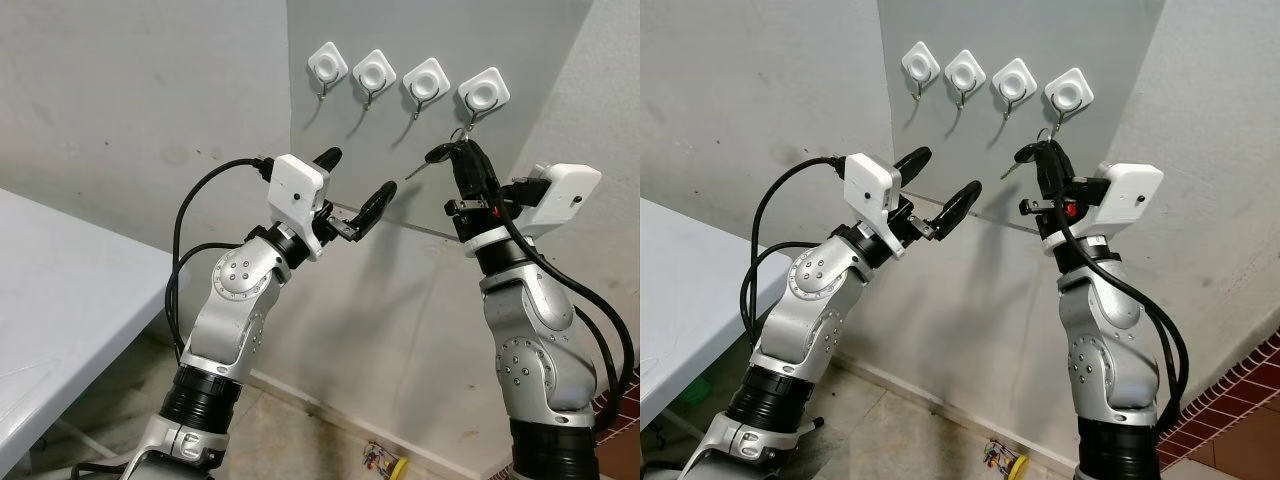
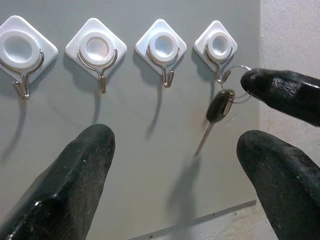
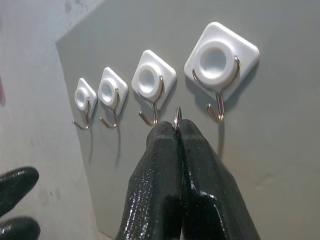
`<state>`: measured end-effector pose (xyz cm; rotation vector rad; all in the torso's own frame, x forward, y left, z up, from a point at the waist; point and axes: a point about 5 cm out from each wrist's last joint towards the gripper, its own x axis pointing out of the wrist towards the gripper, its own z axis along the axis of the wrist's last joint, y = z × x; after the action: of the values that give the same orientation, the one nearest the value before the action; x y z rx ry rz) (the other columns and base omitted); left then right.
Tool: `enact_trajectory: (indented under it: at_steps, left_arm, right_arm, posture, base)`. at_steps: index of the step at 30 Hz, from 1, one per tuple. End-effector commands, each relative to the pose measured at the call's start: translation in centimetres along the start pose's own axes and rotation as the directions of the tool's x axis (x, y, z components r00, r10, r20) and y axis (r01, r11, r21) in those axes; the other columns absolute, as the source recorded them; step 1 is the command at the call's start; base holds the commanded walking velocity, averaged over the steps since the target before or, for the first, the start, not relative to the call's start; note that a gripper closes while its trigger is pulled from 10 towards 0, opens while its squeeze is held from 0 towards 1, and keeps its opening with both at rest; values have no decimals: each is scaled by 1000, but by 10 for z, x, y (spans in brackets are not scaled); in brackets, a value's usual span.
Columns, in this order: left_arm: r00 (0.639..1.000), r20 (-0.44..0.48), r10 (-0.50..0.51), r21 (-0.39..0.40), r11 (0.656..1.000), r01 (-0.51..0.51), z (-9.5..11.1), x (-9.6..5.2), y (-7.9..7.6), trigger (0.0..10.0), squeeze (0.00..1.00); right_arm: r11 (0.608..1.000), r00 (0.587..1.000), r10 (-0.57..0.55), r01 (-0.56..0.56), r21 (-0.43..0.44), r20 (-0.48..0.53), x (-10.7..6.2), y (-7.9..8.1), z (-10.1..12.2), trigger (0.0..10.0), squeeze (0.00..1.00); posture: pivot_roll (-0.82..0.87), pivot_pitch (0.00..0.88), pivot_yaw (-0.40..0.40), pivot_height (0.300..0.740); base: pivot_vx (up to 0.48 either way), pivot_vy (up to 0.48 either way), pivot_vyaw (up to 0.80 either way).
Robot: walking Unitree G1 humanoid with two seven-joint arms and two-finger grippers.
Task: Hang keys on a hook
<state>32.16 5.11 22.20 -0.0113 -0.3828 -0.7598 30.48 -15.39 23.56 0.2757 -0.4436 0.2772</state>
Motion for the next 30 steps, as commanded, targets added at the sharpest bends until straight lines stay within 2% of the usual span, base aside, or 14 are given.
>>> enact_trajectory:
  at_steps: [1, 16, 20, 28, 30]
  left_arm:
    - [1000, 17, -4, 18, 1000, 4, 8, 3, 0, 10000, 0]
    - [1000, 19, 1, 14, 1000, -1, 9, 2, 0, 10000, 0]
    - [1000, 19, 1, 11, 1000, -2, 9, 3, 0, 10000, 0]
    - [1000, 19, 3, 7, 1000, -3, 10, 2, 1, 10000, 0]
    - [1000, 19, 4, 8, 1000, -4, 10, 2, 1, 10000, 0]
  right_arm:
    - [1000, 1000, 4, -4, 8, 18, 5, -1, 6, 10000, 0]
    - [996, 999, -30, 27, 81, 42, 11, -8, 9, 10000, 0]
    - [990, 998, -54, 48, 136, 39, 11, -10, 8, 10000, 0]
    - [950, 995, -98, 91, 299, 10, 6, -17, 1, 10000, 0]
    - [944, 995, -101, 96, 316, 2, 5, -17, -1, 10000, 0]
  posture:
    - [-43, 0, -6, 740]
    - [-40, 0, -7, 740]
    - [-40, 0, -5, 740]
    - [-36, 0, -2, 740]
    - [-36, 0, -2, 740]
  base:
    - [0, 0, 0]
    - [0, 0, 0]
    - [0, 0, 0]
    - [0, 0, 0]
    - [0, 0, 0]
